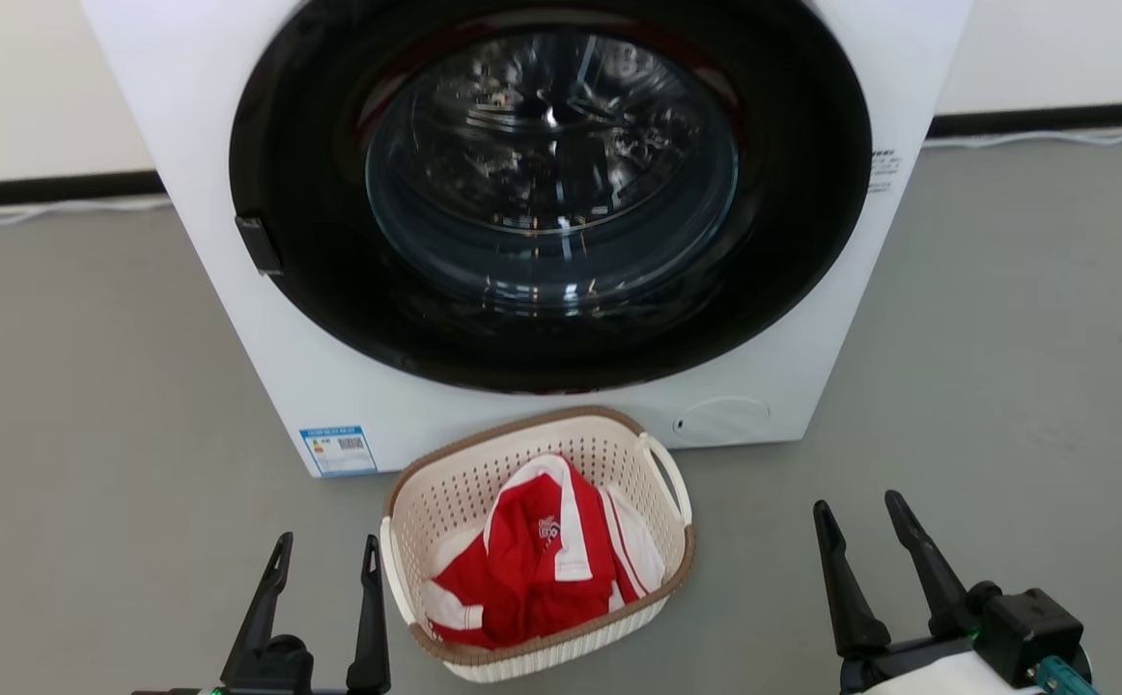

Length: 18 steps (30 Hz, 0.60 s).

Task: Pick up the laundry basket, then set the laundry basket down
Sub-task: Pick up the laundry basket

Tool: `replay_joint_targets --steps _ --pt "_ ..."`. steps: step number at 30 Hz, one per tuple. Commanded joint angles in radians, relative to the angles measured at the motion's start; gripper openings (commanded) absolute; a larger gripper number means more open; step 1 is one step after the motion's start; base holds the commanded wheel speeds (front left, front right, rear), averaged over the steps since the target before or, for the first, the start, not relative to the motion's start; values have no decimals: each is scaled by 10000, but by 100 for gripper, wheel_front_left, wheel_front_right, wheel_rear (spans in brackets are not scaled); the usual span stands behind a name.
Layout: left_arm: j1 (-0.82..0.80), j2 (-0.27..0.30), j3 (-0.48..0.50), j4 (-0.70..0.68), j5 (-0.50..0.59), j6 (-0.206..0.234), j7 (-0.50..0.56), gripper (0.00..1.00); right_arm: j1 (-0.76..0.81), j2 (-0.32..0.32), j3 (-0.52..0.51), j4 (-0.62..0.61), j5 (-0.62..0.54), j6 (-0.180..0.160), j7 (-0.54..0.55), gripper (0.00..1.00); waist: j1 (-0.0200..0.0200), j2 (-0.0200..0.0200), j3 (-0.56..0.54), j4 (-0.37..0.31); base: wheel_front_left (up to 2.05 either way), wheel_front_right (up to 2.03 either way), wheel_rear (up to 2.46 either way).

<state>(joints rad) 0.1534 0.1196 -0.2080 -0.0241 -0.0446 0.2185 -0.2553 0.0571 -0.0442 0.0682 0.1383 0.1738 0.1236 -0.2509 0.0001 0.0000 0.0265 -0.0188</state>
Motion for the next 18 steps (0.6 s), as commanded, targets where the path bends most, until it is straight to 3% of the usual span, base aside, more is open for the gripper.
replay_joint_targets --steps 1,18 --pt "-495 -57 360 -184 -14 -64 -65 100 -462 -60 204 -321 -98 71 -109 100 0 0 203 37 0 0 0" --pt "-2725 -478 1032 1673 -614 -800 -65 100 -2168 -60 -80 -794 -395 71 -109 100 0 0 3039 288 0 0 0"
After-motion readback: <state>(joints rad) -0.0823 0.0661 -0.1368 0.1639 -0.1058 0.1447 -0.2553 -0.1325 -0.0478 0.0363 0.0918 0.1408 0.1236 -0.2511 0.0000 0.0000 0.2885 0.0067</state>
